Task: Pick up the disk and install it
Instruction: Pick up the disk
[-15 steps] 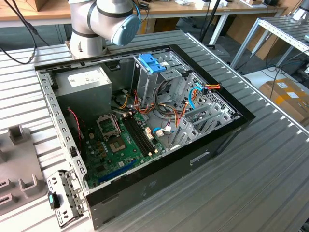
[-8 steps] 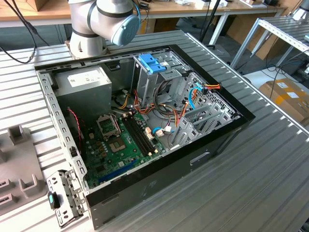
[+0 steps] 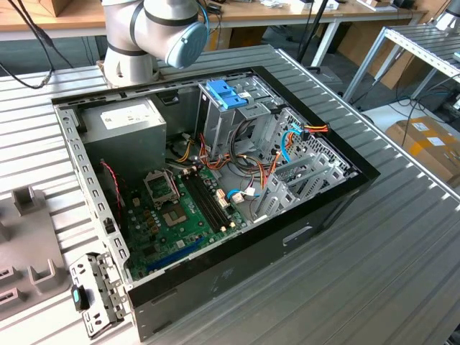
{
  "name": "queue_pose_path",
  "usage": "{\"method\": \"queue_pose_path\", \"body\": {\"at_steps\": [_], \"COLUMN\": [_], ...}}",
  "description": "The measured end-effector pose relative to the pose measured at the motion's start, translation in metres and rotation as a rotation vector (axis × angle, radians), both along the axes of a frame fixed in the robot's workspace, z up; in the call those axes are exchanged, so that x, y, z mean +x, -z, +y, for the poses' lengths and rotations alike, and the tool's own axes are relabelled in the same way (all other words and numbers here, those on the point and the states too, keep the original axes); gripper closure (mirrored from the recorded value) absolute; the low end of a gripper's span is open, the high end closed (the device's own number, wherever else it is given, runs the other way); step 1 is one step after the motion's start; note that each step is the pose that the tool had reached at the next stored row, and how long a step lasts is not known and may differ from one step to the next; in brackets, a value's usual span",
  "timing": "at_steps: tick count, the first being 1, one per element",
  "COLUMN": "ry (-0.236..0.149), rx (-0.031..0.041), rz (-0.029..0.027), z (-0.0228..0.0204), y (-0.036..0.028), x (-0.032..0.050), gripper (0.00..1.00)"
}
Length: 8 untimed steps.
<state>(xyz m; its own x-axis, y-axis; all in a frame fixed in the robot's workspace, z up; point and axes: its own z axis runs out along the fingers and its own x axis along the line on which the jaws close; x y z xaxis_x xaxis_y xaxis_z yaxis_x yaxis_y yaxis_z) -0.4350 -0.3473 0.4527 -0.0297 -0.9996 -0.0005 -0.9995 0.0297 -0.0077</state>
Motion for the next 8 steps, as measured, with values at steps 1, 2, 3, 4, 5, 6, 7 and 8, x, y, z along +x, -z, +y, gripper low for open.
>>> {"method": "queue_pose_path", "body": {"at_steps": [1,2,3,4,5,6,7,8], "ry": [0.000,0.000,0.000,0.000,0.000,0.000,0.000,0.000], "rx": [0.0000,0.0000,0.0000,0.0000,0.0000,0.0000,0.0000,0.0000], "rz": [0.0000,-0.0001,-0.0001,-0.0001,0.0000,0.0000,0.0000,0.0000], "z": [0.0000,0.0000,0.0000,0.0000,0.0000,0.0000,0.0000,0.0000], "y": [-0.0031,-0.0053,-0.0057,-0.0057,-0.0061,-0.0065,-0.0065,-0.0066], "x": [0.0000,0.0000,0.0000,0.0000,0.0000,0.0000,0.0000,0.0000], "gripper": [0.65,0.65,0.65,0.65,0.65,0.65,0.65,0.65]}}
